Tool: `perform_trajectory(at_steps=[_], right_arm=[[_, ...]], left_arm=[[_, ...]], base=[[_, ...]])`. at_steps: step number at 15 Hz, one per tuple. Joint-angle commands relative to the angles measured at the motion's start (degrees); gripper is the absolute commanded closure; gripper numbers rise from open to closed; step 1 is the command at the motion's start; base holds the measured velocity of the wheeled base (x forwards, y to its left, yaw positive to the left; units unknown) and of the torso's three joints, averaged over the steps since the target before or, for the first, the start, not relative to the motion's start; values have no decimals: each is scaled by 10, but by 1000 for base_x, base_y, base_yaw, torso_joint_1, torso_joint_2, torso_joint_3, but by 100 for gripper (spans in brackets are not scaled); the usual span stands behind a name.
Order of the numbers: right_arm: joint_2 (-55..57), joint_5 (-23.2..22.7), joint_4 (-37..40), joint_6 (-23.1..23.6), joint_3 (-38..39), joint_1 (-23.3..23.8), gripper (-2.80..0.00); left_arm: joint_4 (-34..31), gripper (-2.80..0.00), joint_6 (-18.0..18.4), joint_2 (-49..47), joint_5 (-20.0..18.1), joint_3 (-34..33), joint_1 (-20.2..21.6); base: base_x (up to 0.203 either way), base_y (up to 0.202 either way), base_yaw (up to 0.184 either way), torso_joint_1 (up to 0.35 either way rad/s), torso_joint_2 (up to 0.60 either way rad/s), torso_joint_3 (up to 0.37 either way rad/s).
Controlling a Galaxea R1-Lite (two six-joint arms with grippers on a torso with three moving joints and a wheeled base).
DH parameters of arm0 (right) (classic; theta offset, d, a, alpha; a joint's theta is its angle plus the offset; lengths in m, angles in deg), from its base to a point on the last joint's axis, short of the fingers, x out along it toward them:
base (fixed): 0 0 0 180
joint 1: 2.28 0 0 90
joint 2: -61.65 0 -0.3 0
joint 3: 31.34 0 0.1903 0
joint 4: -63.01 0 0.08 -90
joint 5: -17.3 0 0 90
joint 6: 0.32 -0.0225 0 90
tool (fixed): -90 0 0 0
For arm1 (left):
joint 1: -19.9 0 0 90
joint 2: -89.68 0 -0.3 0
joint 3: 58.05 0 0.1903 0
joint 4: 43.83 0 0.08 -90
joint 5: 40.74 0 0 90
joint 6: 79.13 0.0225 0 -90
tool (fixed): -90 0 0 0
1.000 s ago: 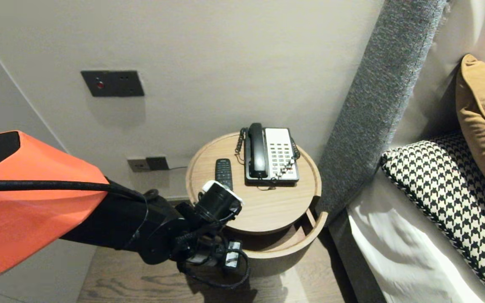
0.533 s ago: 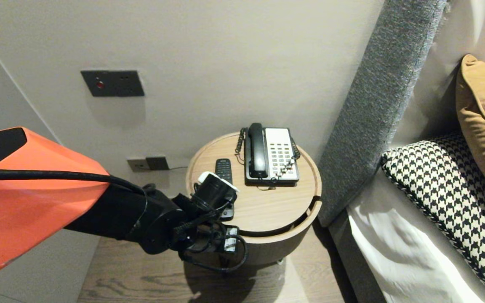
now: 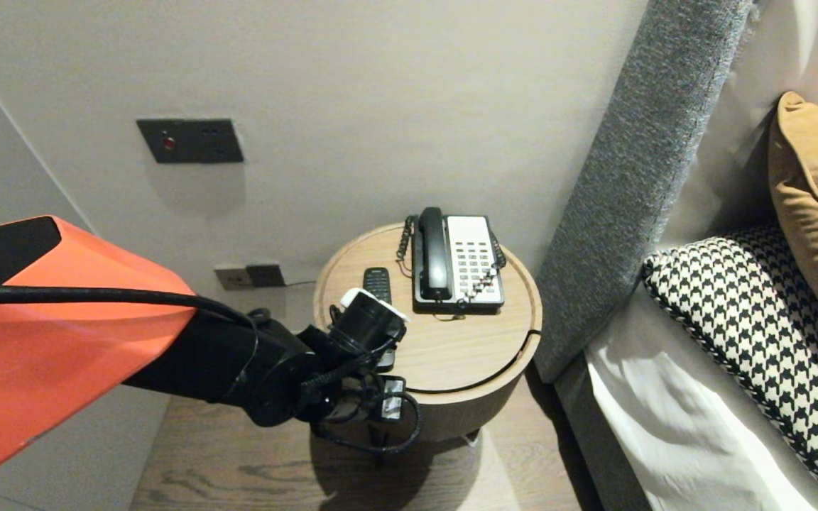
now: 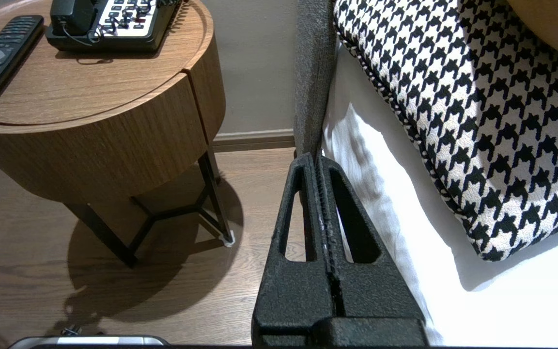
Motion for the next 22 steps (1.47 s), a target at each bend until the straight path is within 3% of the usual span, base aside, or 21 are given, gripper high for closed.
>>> perform_trajectory(at_steps=[1, 6, 12, 18, 20, 22], right_arm=[[0, 0, 0, 1, 1, 0, 0], [0, 0, 0, 1, 1, 0, 0], [0, 0, 0, 1, 1, 0, 0], [0, 0, 0, 0, 1, 0, 0], [0, 0, 0, 0, 1, 0, 0], [0, 0, 0, 1, 1, 0, 0]], left_arm=[[2, 0, -2, 3, 3, -1, 0], [1, 0, 1, 25, 5, -24, -1], [-3, 0, 6, 139, 2, -102, 3], [-15, 0, 28, 321, 3, -204, 131], [-39, 0, 65, 402, -2, -219, 203], [-60, 0, 129, 473, -16, -229, 299]], base=[[0, 0, 0, 0, 0, 0], [0, 0, 0, 0, 0, 0], [0, 0, 0, 0, 0, 0], [0, 0, 0, 0, 0, 0], [0, 0, 0, 0, 0, 0], [0, 0, 0, 0, 0, 0]])
